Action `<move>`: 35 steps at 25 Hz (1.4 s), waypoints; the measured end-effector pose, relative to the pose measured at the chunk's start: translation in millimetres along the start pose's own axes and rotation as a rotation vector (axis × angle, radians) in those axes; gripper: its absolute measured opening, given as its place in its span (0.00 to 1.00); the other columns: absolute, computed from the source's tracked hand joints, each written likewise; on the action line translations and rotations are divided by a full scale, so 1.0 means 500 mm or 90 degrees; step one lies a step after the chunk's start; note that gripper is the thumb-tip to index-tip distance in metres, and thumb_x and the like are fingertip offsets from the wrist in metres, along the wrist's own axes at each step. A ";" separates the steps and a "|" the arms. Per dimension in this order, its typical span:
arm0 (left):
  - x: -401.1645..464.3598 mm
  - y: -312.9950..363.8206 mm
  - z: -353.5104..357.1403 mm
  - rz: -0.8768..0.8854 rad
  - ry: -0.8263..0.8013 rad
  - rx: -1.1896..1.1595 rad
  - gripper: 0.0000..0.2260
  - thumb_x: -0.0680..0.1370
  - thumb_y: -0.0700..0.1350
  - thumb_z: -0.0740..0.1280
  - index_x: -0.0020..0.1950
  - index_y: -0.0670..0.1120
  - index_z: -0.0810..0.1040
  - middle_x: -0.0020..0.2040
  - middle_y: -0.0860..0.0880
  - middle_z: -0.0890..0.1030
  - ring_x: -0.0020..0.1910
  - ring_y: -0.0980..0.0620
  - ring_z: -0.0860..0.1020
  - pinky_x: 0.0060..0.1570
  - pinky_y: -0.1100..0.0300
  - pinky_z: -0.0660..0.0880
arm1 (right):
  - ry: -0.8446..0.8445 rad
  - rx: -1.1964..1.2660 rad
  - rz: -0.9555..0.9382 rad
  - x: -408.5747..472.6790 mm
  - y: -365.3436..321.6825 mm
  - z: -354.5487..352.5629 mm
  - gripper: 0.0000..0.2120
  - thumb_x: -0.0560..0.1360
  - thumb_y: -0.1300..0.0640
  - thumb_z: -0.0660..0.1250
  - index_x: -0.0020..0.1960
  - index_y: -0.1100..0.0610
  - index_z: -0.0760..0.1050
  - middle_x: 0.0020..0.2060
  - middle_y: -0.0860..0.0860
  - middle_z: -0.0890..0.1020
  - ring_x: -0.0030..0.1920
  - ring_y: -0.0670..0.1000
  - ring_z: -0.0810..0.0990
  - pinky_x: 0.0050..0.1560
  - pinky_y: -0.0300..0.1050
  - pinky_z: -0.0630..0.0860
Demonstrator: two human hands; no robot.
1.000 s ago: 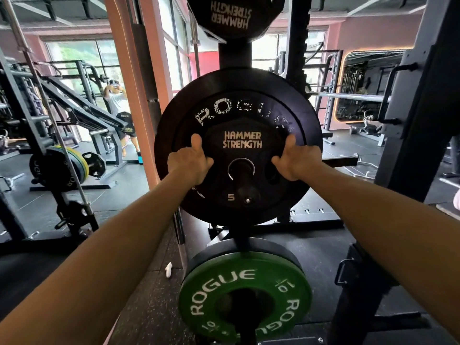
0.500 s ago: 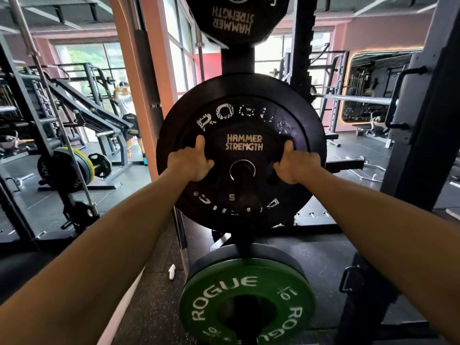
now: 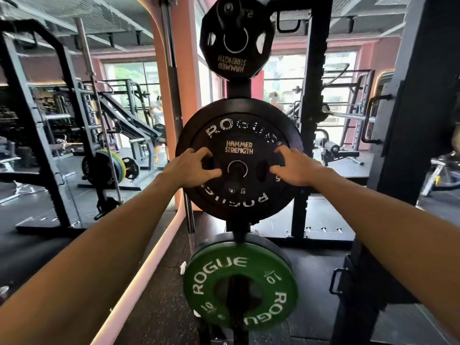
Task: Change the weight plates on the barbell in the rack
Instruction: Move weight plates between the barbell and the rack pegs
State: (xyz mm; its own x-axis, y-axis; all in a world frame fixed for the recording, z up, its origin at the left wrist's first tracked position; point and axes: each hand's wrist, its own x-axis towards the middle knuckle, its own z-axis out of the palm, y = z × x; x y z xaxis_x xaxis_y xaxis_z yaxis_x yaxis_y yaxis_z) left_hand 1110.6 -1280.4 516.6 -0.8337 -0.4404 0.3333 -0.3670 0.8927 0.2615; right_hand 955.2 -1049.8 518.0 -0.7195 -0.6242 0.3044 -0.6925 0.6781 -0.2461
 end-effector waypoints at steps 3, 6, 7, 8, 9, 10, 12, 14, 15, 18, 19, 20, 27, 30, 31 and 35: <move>-0.069 0.048 -0.044 -0.004 0.019 -0.020 0.31 0.64 0.72 0.65 0.63 0.59 0.70 0.60 0.48 0.73 0.58 0.44 0.75 0.61 0.47 0.72 | -0.009 0.001 -0.013 -0.061 0.005 -0.042 0.30 0.74 0.39 0.61 0.73 0.45 0.58 0.70 0.53 0.66 0.67 0.60 0.69 0.65 0.59 0.68; -0.131 0.089 -0.070 -0.007 0.020 -0.030 0.35 0.59 0.75 0.62 0.62 0.60 0.69 0.60 0.48 0.74 0.58 0.44 0.76 0.61 0.46 0.73 | -0.004 0.000 -0.035 -0.118 0.008 -0.077 0.31 0.74 0.38 0.61 0.74 0.45 0.57 0.71 0.53 0.66 0.68 0.60 0.69 0.65 0.56 0.67; -0.157 0.105 -0.078 -0.009 0.023 -0.028 0.36 0.59 0.75 0.62 0.63 0.60 0.69 0.60 0.48 0.75 0.58 0.44 0.76 0.61 0.46 0.72 | 0.000 -0.004 -0.041 -0.142 0.011 -0.089 0.31 0.74 0.38 0.61 0.74 0.45 0.57 0.71 0.53 0.65 0.68 0.60 0.69 0.64 0.55 0.66; -0.182 0.121 -0.087 -0.012 0.028 -0.026 0.36 0.59 0.75 0.61 0.63 0.60 0.69 0.60 0.48 0.74 0.58 0.45 0.75 0.61 0.46 0.72 | 0.007 -0.008 -0.045 -0.167 0.015 -0.102 0.31 0.75 0.38 0.61 0.74 0.45 0.56 0.72 0.53 0.65 0.68 0.59 0.69 0.63 0.55 0.66; -0.210 0.138 -0.097 -0.016 0.034 -0.021 0.37 0.59 0.74 0.61 0.64 0.59 0.69 0.60 0.48 0.74 0.58 0.45 0.75 0.62 0.47 0.72 | 0.012 -0.007 -0.047 -0.191 0.020 -0.115 0.31 0.75 0.38 0.61 0.74 0.45 0.56 0.72 0.53 0.65 0.68 0.59 0.69 0.62 0.54 0.66; -0.238 0.155 -0.105 -0.019 0.037 -0.018 0.37 0.59 0.74 0.61 0.65 0.59 0.69 0.59 0.48 0.74 0.58 0.46 0.75 0.62 0.47 0.72 | 0.015 -0.001 -0.048 -0.219 0.024 -0.129 0.32 0.75 0.37 0.61 0.74 0.44 0.56 0.72 0.53 0.65 0.69 0.58 0.69 0.62 0.54 0.66; -0.296 0.190 -0.117 -0.020 0.038 -0.019 0.39 0.58 0.75 0.61 0.65 0.58 0.70 0.59 0.48 0.74 0.57 0.46 0.75 0.61 0.47 0.72 | 0.012 0.004 -0.055 -0.279 0.036 -0.148 0.33 0.74 0.36 0.61 0.75 0.44 0.55 0.73 0.52 0.64 0.69 0.58 0.68 0.64 0.55 0.66; -0.349 0.224 -0.121 -0.017 0.042 -0.023 0.40 0.58 0.75 0.60 0.65 0.57 0.70 0.60 0.47 0.75 0.58 0.45 0.75 0.61 0.46 0.72 | 0.004 0.009 -0.058 -0.337 0.051 -0.165 0.34 0.73 0.35 0.61 0.75 0.45 0.55 0.73 0.52 0.64 0.70 0.58 0.68 0.67 0.57 0.66; -0.377 0.244 -0.122 -0.013 0.040 -0.026 0.39 0.59 0.75 0.61 0.65 0.57 0.70 0.60 0.46 0.75 0.59 0.44 0.75 0.62 0.46 0.72 | -0.002 0.015 -0.058 -0.371 0.062 -0.178 0.35 0.73 0.35 0.62 0.74 0.45 0.56 0.73 0.53 0.65 0.69 0.58 0.68 0.67 0.58 0.66; -0.458 0.326 -0.121 -0.001 0.039 -0.042 0.34 0.63 0.73 0.64 0.64 0.57 0.70 0.61 0.45 0.75 0.60 0.43 0.75 0.62 0.47 0.72 | -0.018 0.002 -0.053 -0.478 0.108 -0.226 0.38 0.71 0.32 0.61 0.75 0.45 0.55 0.75 0.53 0.63 0.71 0.59 0.67 0.68 0.60 0.65; -0.480 0.357 -0.120 0.007 0.042 -0.046 0.33 0.63 0.72 0.64 0.63 0.57 0.71 0.60 0.44 0.75 0.59 0.43 0.75 0.61 0.47 0.72 | -0.020 0.001 -0.045 -0.512 0.128 -0.245 0.39 0.70 0.32 0.61 0.75 0.44 0.54 0.75 0.52 0.62 0.71 0.59 0.66 0.69 0.61 0.64; -0.499 0.390 -0.119 0.017 0.043 -0.053 0.32 0.64 0.72 0.65 0.63 0.57 0.71 0.59 0.44 0.76 0.58 0.42 0.76 0.60 0.47 0.72 | -0.017 0.000 -0.037 -0.545 0.150 -0.264 0.39 0.71 0.32 0.61 0.76 0.44 0.53 0.76 0.52 0.61 0.72 0.59 0.65 0.70 0.62 0.62; -0.565 0.636 -0.095 0.096 0.035 -0.071 0.32 0.66 0.72 0.65 0.64 0.57 0.70 0.60 0.46 0.75 0.57 0.43 0.76 0.60 0.47 0.73 | 0.018 -0.038 0.024 -0.716 0.324 -0.398 0.35 0.73 0.35 0.62 0.75 0.44 0.55 0.75 0.53 0.62 0.72 0.59 0.66 0.70 0.61 0.61; -0.571 0.757 -0.066 0.120 0.014 -0.075 0.31 0.70 0.69 0.66 0.68 0.56 0.68 0.60 0.45 0.73 0.57 0.42 0.75 0.60 0.49 0.72 | 0.012 -0.064 0.036 -0.771 0.416 -0.447 0.35 0.73 0.34 0.61 0.75 0.44 0.55 0.73 0.52 0.64 0.71 0.58 0.67 0.70 0.60 0.62; -0.570 0.793 -0.056 0.122 0.009 -0.078 0.31 0.69 0.70 0.65 0.68 0.58 0.68 0.60 0.45 0.73 0.58 0.42 0.75 0.61 0.48 0.72 | 0.013 -0.067 0.038 -0.784 0.445 -0.464 0.34 0.73 0.34 0.61 0.75 0.44 0.56 0.73 0.52 0.65 0.71 0.58 0.67 0.70 0.59 0.62; -0.564 0.976 -0.003 0.132 0.006 -0.117 0.32 0.68 0.70 0.66 0.68 0.58 0.68 0.63 0.44 0.72 0.61 0.41 0.73 0.63 0.48 0.70 | 0.035 -0.094 0.033 -0.838 0.607 -0.538 0.33 0.72 0.33 0.59 0.74 0.44 0.58 0.75 0.50 0.62 0.71 0.58 0.67 0.70 0.56 0.64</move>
State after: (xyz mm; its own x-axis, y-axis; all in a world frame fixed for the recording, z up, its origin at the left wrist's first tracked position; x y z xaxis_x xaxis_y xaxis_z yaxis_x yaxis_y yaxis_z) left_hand 1167.4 -720.6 551.5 -0.8789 -0.2511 0.4056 -0.1064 0.9320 0.3464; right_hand 1060.8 -477.9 563.3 -0.7470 -0.5680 0.3454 -0.6368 0.7606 -0.1265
